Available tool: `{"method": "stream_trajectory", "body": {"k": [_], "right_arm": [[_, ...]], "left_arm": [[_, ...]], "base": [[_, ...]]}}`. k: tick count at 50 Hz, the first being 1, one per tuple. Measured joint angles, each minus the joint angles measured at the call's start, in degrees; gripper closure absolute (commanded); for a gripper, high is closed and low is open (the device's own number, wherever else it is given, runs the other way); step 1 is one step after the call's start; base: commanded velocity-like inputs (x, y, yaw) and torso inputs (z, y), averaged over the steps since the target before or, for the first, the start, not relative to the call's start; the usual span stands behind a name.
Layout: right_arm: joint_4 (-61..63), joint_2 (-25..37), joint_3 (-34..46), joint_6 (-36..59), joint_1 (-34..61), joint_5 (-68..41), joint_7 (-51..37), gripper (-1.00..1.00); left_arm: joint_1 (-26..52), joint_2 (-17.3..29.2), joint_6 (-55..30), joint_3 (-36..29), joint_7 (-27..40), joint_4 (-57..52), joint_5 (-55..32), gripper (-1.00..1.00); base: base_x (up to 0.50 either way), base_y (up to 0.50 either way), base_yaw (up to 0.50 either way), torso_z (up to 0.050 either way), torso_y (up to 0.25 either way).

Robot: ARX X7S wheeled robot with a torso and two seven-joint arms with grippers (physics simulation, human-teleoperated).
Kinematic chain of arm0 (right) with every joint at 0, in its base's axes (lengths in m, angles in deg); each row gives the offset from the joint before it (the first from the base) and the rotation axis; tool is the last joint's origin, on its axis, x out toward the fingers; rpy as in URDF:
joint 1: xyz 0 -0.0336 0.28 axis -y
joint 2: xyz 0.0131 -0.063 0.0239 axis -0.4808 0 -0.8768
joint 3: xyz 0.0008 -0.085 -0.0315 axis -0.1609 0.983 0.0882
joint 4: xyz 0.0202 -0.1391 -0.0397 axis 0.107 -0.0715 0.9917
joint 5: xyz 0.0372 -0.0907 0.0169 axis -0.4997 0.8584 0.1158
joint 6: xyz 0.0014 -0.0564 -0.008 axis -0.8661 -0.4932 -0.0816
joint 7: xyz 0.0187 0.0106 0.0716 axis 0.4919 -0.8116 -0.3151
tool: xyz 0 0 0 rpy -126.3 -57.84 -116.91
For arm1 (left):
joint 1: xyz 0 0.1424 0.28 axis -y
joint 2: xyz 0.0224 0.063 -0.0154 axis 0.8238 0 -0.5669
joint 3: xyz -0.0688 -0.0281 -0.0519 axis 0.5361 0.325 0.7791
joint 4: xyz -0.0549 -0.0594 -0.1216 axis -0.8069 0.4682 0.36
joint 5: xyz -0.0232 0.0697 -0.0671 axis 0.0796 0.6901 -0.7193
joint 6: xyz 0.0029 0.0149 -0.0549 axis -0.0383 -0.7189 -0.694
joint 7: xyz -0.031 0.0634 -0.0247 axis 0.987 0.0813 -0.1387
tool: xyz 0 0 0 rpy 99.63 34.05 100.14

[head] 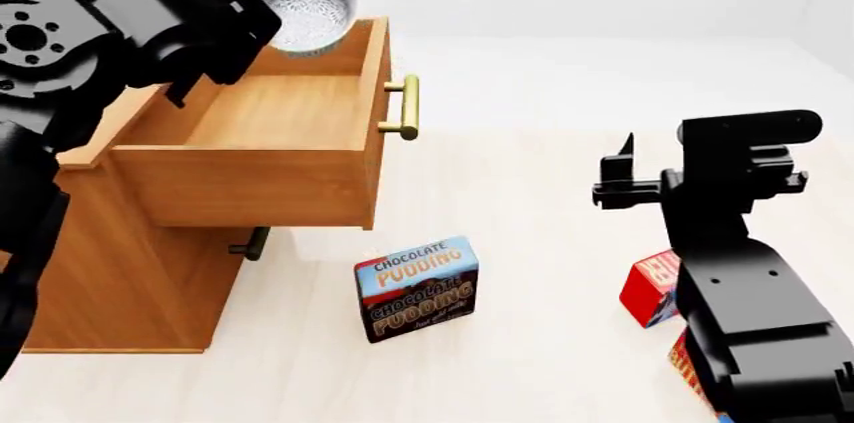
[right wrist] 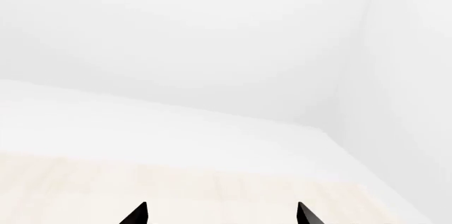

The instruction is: Put the bowl in the top drawer of the cabinet.

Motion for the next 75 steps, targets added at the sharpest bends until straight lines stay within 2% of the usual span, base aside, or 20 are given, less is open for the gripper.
{"method": "stream_trajectory", "body": {"k": [12, 19, 25, 41, 51, 62, 75], "right_arm": [[0.84, 0.57, -1.0, 0.18, -0.75, -0.54, -0.19, -1.0], [1.06, 0.8, -1.42, 0.18, -1.11, -0.76, -0.31, -1.0], [1.0, 0.96, -1.65, 0.09, -1.3, -0.86, -0.41, -1.0], [0.53, 1.19, -2.0, -0.32, -1.82, -0.98, -0.71, -1.0], [0.36, 1.34, -2.14, -0.5, -2.19, -1.04, -0.9, -1.0], [0.15, 1.47, -2.21, -0.67, -2.44, -1.09, -1.06, -1.0], [0.11, 1.66, -2.26, -0.61, -2.46, -1.2, -1.19, -1.0]], "left_arm": [[2.52, -5.15, -0.88, -4.57, -2.3, 12.62, -0.13, 1.0], [2.41, -6.38, 0.36, -10.78, -3.03, 15.42, -4.45, 1.0], [2.29, -7.0, 1.95, -19.71, -4.45, 16.64, -11.69, 1.0], [3.38, -8.23, 6.02, -48.61, -10.82, 17.65, -36.05, 1.0], [3.75, -8.52, 8.13, -61.52, -11.86, 17.69, -47.89, 1.0], [4.06, -8.48, 9.77, -69.09, -11.67, 17.66, -55.11, 1.0], [3.91, -8.35, 10.94, -71.95, -10.17, 17.63, -58.64, 1.0]], "base": [[0.0, 0.0, 0.0, 0.001, 0.0], [0.0, 0.0, 0.0, 0.0, 0.001], [0.0, 0.0, 0.0, 0.0, 0.0], [0.0, 0.0, 0.0, 0.0, 0.0], [0.0, 0.0, 0.0, 0.0, 0.001], [0.0, 0.0, 0.0, 0.0, 0.0], [0.0, 0.0, 0.0, 0.0, 0.001]]}}
